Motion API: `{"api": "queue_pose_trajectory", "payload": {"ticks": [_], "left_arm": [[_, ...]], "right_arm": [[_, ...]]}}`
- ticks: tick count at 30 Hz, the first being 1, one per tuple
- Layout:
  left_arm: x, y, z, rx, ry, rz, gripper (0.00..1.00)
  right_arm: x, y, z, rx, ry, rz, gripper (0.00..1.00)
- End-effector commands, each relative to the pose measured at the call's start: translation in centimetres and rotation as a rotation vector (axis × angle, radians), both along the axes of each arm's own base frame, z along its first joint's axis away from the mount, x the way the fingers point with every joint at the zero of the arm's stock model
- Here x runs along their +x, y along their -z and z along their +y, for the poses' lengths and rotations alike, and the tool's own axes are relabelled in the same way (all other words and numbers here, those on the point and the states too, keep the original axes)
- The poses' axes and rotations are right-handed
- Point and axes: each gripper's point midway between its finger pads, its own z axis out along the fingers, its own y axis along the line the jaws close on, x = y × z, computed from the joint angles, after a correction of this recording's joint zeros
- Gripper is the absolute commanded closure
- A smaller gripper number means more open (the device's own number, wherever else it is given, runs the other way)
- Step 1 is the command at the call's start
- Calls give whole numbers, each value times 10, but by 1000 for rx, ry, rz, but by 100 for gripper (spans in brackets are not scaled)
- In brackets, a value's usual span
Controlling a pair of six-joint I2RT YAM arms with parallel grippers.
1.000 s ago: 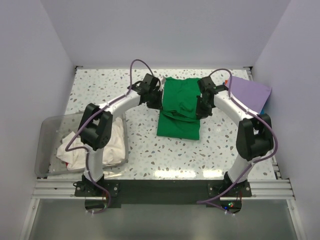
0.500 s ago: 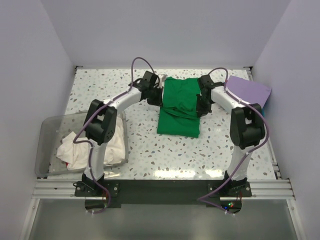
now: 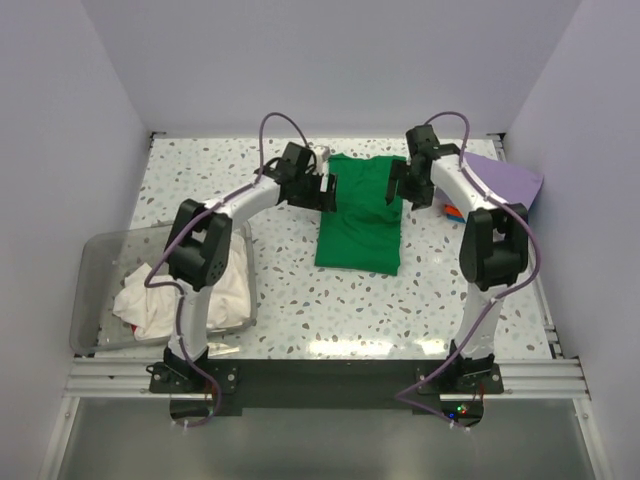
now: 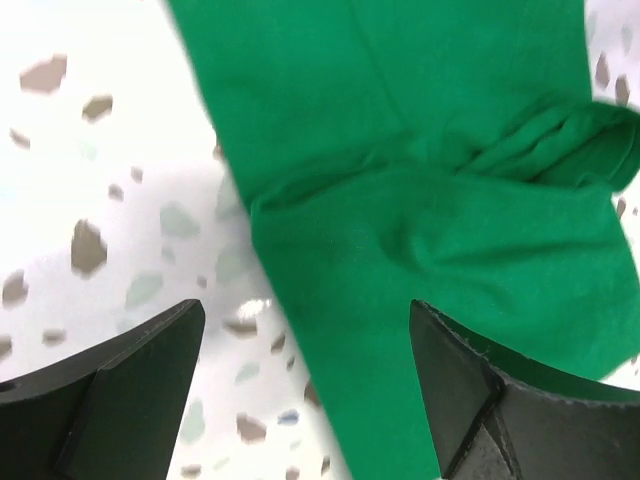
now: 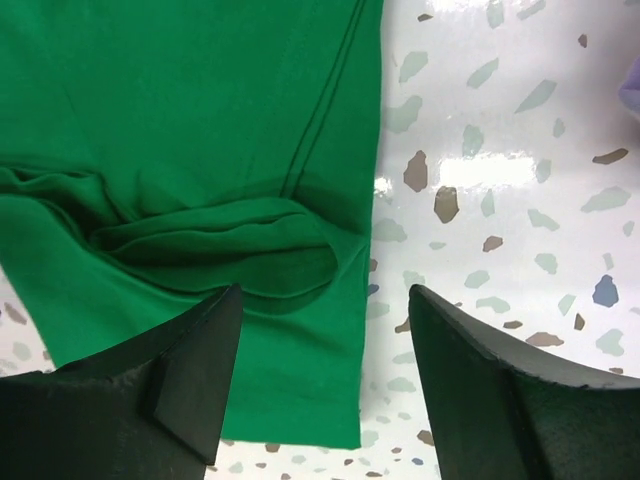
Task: Fold and stack the t-shirts
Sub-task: Fold the tshirt
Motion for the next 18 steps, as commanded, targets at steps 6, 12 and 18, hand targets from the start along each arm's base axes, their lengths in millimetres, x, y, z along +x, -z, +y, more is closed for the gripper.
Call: {"api": "queue_pose_trajectory", "payload": {"ticks": [6, 12, 18], "left_arm": [[-44, -37, 20, -94, -23, -52, 15], [-80, -22, 21, -141, -18, 19, 22], [-102, -8, 21, -123, -17, 52, 23]], "right_arm": [[-41, -27, 21, 167, -38, -24, 30], [-88, -10, 19, 208, -27, 16, 46], [-122, 13, 19, 236, -12, 65, 59]]}}
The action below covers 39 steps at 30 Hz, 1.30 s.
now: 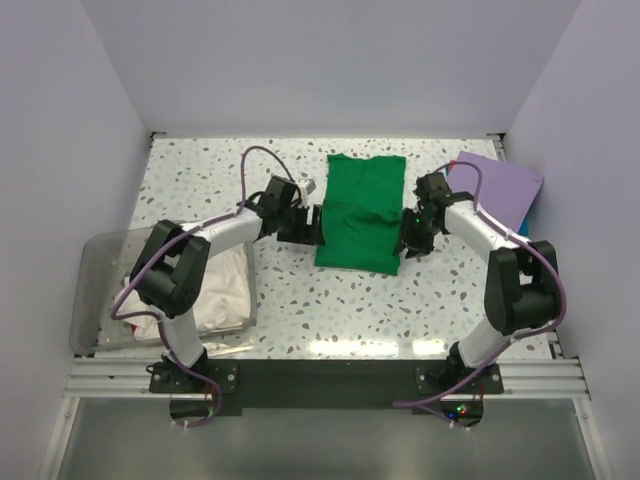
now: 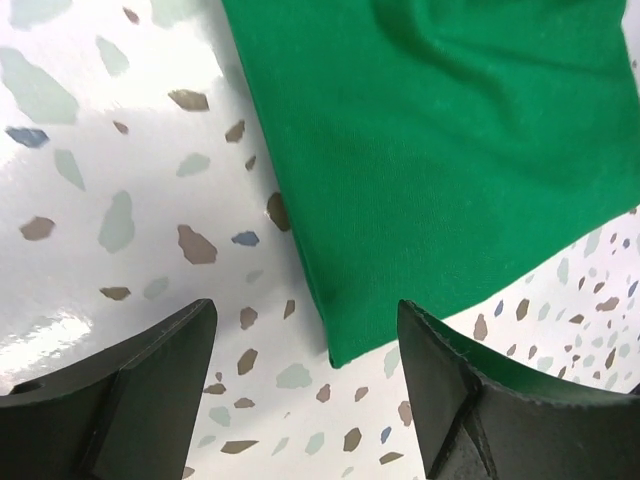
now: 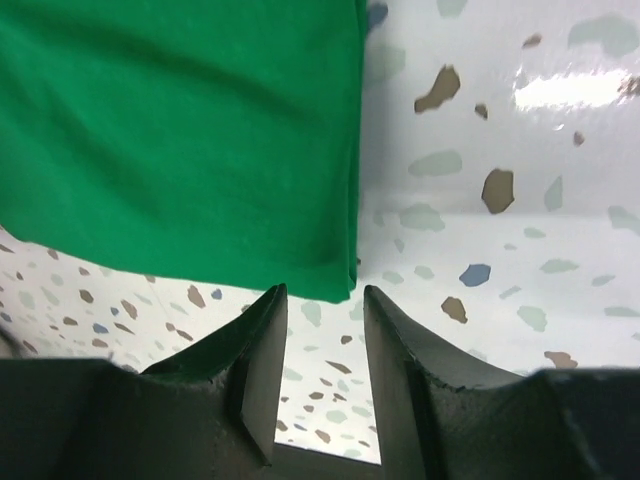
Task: Fold and stack the t-shirts
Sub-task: Fold the tshirt
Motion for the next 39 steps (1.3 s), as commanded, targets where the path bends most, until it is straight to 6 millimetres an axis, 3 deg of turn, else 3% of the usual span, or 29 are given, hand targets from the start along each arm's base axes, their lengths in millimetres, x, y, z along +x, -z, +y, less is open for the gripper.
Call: {"api": "queue_pose_trajectory", "payload": {"ticks": [1, 16, 30, 33, 37, 39], "left_arm": [[-3, -18, -10, -54, 5, -54, 23], [-26, -7, -7, -31, -11, -27, 23], [-36, 11, -3, 24, -62, 38, 28], [-40, 19, -6, 27, -59, 64, 29], [-47, 27, -13, 4, -43, 101, 32], [-47, 31, -14, -3, -45, 114, 34]], "right_arm": [[-2, -2, 9, 62, 8, -42, 60], [-36, 38, 11, 93, 17, 46, 69], [-36, 63, 13, 101, 3, 85, 75], [-37, 66, 16, 119, 2, 96, 79], [-42, 72, 17, 118, -4, 121, 96], [-43, 72, 16, 114, -6, 126, 98]]}}
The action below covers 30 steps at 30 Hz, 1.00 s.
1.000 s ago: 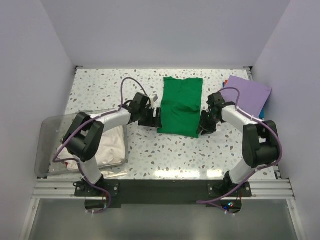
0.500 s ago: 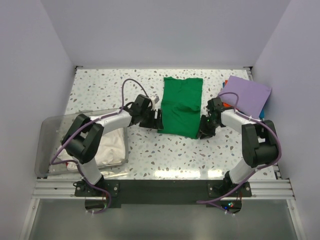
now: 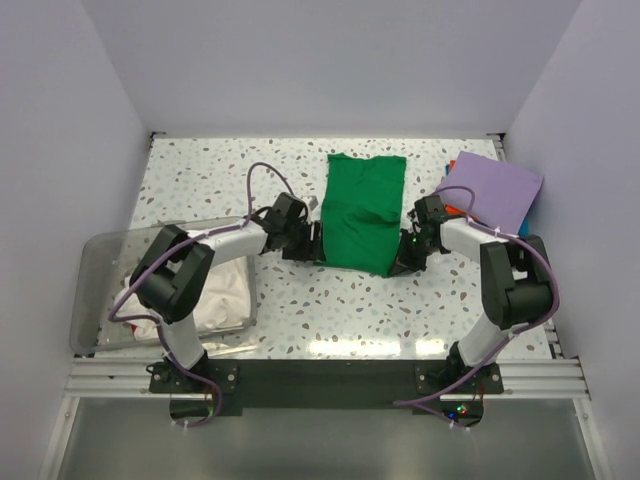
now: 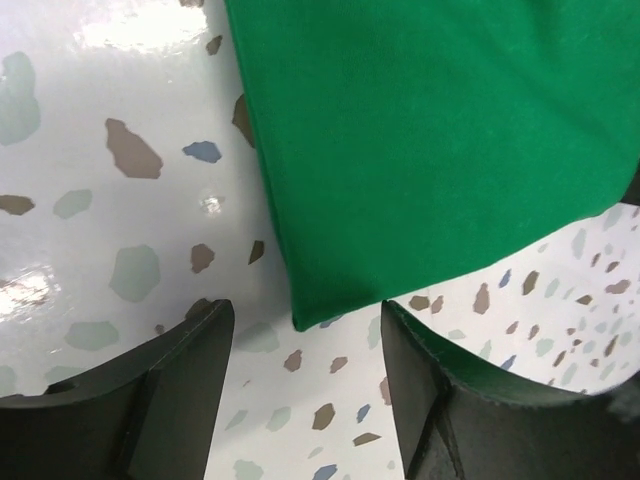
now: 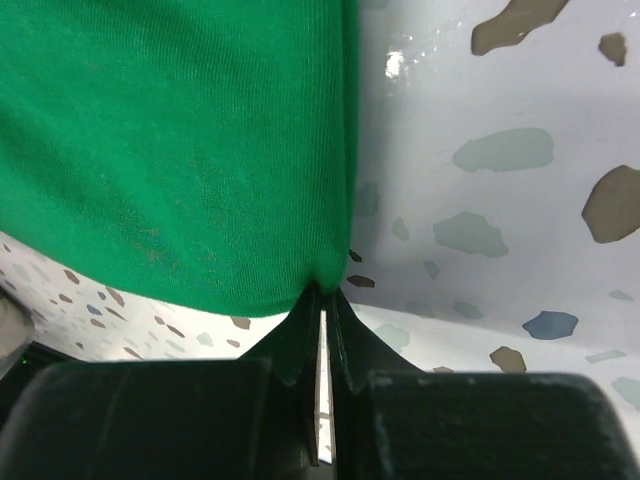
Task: Fold and stack the t-shirts
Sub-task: Fold the tshirt
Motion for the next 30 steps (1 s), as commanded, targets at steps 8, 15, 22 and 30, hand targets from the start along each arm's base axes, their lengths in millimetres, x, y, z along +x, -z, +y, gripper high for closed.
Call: {"api": "queue_pose_trajectory", "payload": {"ticks": [8, 15, 22, 30], "left_arm": [[-4, 15, -10, -34, 1, 46, 48], [-11, 21, -21, -92, 24, 84, 100], [-3, 23, 18, 100, -70, 21, 100], [-3, 15, 21, 106, -80, 12, 100]], "right_arm": [[-4, 14, -7, -45, -4, 21, 100], [-5, 11, -11, -68, -2, 15, 100], [-9, -5, -34, -188, 16, -23, 100], [-14, -7, -38, -210, 8, -10, 100]]}}
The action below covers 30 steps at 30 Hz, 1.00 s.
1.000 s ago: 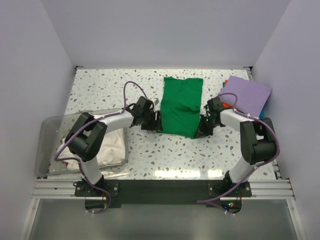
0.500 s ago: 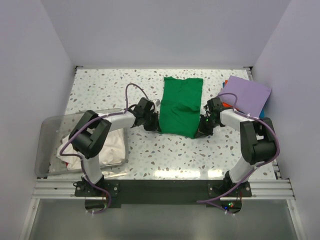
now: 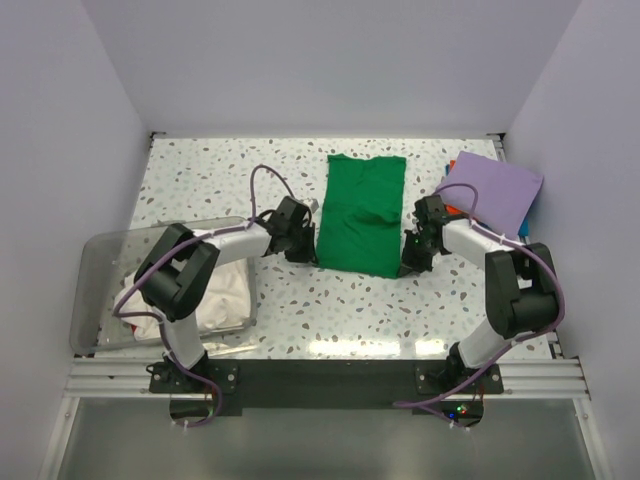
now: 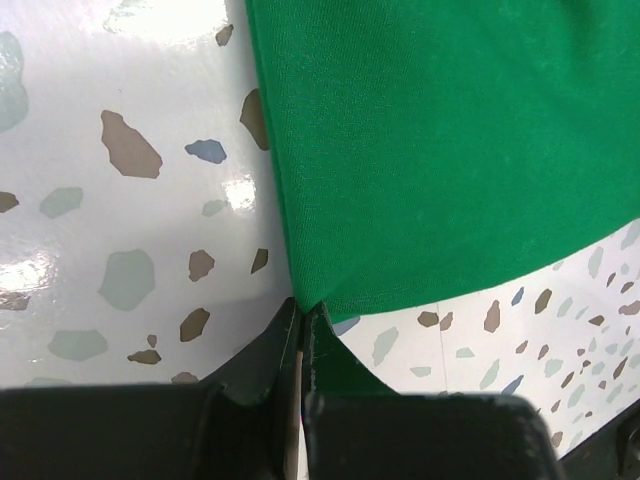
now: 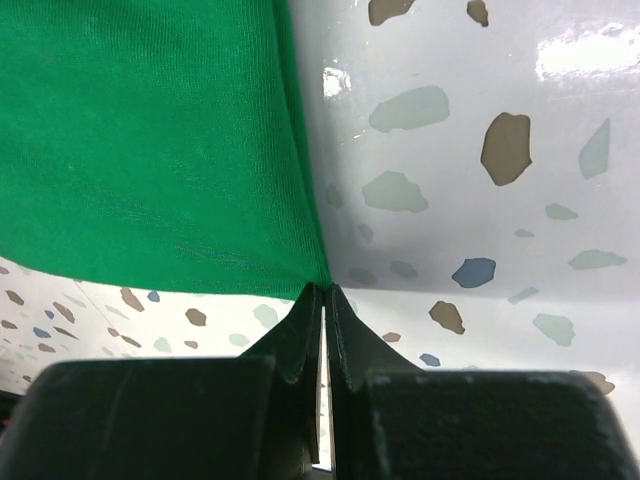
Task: Fold and stack the t-shirts
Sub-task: Fold the tshirt
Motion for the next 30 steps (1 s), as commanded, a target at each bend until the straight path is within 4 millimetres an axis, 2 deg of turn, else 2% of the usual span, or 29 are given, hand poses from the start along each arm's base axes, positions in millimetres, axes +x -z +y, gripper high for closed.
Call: {"api": "queue_pose_trajectory", "payload": {"ticks": [1, 7, 10, 15, 19, 22, 26, 27, 30], "left_arm": [[-2, -1, 20, 72, -31, -12, 100], [-9, -17, 12, 44, -1, -22, 100], [-17, -26, 14, 53, 23, -19, 100], [-33, -41, 24, 94, 48, -26, 100], [-53, -59, 36, 113, 63, -19, 100], [-70, -73, 40, 114, 75, -9, 100], [-94, -88, 42, 91, 80, 26, 100], [-101, -96, 44, 79, 83, 29, 100], [-103, -116, 41, 31, 61, 15, 100]], "right_arm": [[-10, 0, -14, -71, -8, 21, 100], [-13, -8, -10, -46, -22, 23, 100], [-24, -17, -8, -21, -35, 27, 100], [-53, -32, -11, -12, -65, 64, 100], [-75, -54, -16, -19, -66, 61, 100], [-83, -71, -15, -9, -57, 46, 100], [-103, -103, -17, -1, -41, 29, 100], [-105, -108, -18, 1, -33, 23, 100], [-103, -132, -18, 7, -7, -33, 100]]}}
